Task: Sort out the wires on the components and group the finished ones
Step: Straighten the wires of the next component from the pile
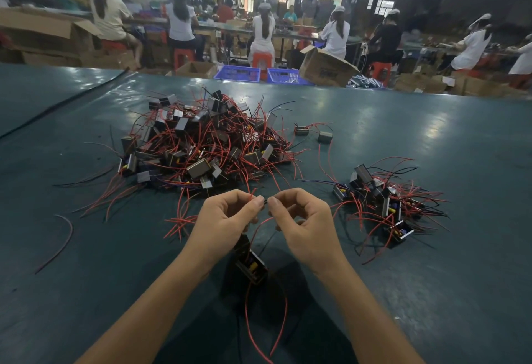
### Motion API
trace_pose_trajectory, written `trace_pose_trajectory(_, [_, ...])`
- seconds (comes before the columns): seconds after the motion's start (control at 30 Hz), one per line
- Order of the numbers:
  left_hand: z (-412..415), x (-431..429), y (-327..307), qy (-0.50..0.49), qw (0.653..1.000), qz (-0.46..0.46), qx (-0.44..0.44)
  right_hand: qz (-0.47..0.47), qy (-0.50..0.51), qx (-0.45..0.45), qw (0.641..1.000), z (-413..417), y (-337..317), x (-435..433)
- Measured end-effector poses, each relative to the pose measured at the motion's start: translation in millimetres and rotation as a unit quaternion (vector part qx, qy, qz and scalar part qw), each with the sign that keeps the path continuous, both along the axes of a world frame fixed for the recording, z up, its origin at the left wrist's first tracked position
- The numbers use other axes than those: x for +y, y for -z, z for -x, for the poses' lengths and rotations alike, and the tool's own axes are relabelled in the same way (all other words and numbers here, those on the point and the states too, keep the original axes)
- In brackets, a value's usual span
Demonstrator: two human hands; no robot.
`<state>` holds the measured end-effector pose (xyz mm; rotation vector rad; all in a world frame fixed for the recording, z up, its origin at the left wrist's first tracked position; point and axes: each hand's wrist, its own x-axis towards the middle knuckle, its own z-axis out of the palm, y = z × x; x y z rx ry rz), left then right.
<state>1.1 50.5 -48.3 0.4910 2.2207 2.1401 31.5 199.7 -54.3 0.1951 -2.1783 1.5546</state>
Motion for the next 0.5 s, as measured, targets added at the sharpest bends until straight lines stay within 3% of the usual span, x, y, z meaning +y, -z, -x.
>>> trace_pose_trajectory(0.13, [1.7, 0.8, 2.0, -0.002, 1.0, 0.009, 0.02, -0.027, 0.004, 0.01, 1.0, -0.3, 0.2, 0.9])
trace_pose_trajectory(0.27, [2.8, 0.2, 5.5, -0.01, 0.998, 0.031, 0.053, -0.011, 0.007, -0.042, 0.999, 0.3, -2.1, 0.2])
trace_pose_trajectory(0.37, [3.0, -0.1, 7.8, -0.01, 0.995, 0.051, 0.08, 0.088, -0.024, -0.133, 0.987, 0.6, -6.9, 2.1])
trace_pose_trajectory(0.5, [2.1, 0.3, 10.1, -0.009, 0.992, 0.077, 0.095, 0.221, -0.058, -0.258, 0.939, 0.3, -10.8, 3.2])
